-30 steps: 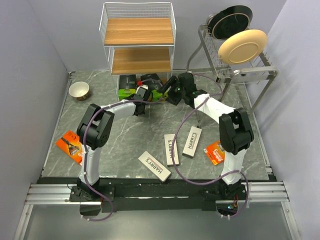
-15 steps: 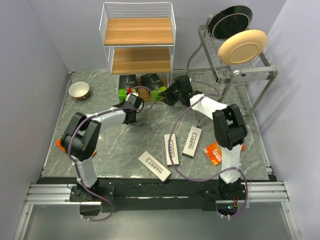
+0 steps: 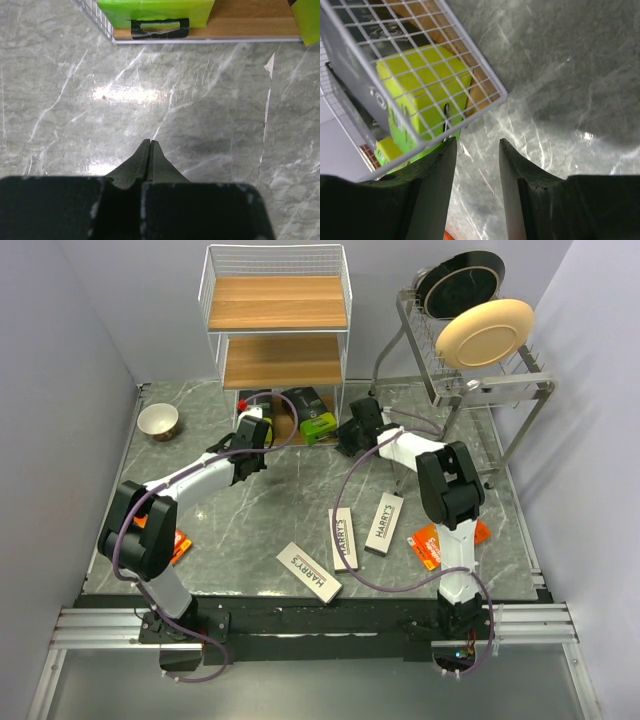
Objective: Place and organize the shaving razors onto the shelf
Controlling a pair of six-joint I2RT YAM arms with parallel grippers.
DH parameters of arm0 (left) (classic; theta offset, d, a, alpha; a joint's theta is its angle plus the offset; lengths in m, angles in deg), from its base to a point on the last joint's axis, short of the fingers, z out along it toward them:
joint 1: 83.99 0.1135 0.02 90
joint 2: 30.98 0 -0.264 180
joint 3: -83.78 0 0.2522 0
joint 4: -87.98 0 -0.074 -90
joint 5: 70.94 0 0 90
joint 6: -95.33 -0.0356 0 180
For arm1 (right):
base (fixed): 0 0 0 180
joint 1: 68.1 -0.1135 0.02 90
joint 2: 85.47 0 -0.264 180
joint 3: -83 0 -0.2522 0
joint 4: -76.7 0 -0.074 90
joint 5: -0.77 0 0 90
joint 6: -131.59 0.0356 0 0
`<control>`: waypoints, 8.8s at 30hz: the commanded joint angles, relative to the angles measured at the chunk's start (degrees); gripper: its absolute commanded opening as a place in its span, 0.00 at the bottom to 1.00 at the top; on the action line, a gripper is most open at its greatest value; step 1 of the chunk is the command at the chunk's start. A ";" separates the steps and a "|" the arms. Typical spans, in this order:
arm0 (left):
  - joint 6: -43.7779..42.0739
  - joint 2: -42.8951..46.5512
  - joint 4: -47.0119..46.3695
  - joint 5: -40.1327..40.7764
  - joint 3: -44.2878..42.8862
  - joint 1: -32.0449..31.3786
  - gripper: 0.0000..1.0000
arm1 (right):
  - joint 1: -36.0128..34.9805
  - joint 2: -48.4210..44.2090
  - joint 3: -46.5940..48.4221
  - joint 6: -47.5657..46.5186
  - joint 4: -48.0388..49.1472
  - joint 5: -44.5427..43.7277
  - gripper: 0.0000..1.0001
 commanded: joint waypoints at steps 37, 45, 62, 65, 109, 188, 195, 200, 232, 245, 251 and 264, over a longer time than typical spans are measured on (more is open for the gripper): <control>0.80 -3.02 -0.41 -2.44 -0.40 0.14 0.01 | -1.62 2.39 5.46 7.31 -1.33 -4.00 0.38; 1.94 -6.10 -1.73 -2.79 -4.08 0.14 0.01 | -2.15 5.20 6.86 10.30 -0.27 -5.76 0.35; 0.54 -16.99 -13.77 -2.96 -14.81 -3.20 0.01 | -3.12 3.36 3.88 12.24 0.95 -4.62 0.00; 0.19 -18.49 -14.22 -2.35 -15.42 -3.64 0.01 | -3.82 3.10 3.52 12.77 0.78 -4.18 0.00; -6.84 -35.36 -19.31 1.87 -31.59 -4.60 0.01 | -6.64 0.64 -1.57 15.84 1.39 -3.39 0.00; -51.05 27.90 16.22 -53.51 15.68 3.87 0.98 | -13.47 -61.59 -33.73 -88.58 -26.39 23.07 1.00; -32.70 40.20 8.46 -38.13 13.06 9.63 1.00 | -29.73 -55.71 -32.96 -80.51 -22.25 12.88 1.00; -21.81 46.35 8.63 -24.86 10.68 17.00 0.99 | -38.52 -47.98 -31.37 -68.73 -21.19 9.27 1.00; -11.42 57.53 10.31 -32.67 11.20 33.88 1.00 | -49.09 -38.48 -30.66 -54.82 -24.97 -4.53 0.99; -10.89 58.68 11.62 -33.72 12.35 35.56 0.99 | -49.61 -35.05 -34.01 -52.71 -22.60 1.89 0.91; -10.18 58.76 11.62 -34.08 12.35 36.17 0.99 | -49.96 -33.65 -34.88 -51.13 -22.86 0.31 0.90; -9.22 59.99 11.71 -34.96 14.10 36.35 0.99 | -49.96 -31.97 -35.41 -51.39 -19.61 -5.76 0.73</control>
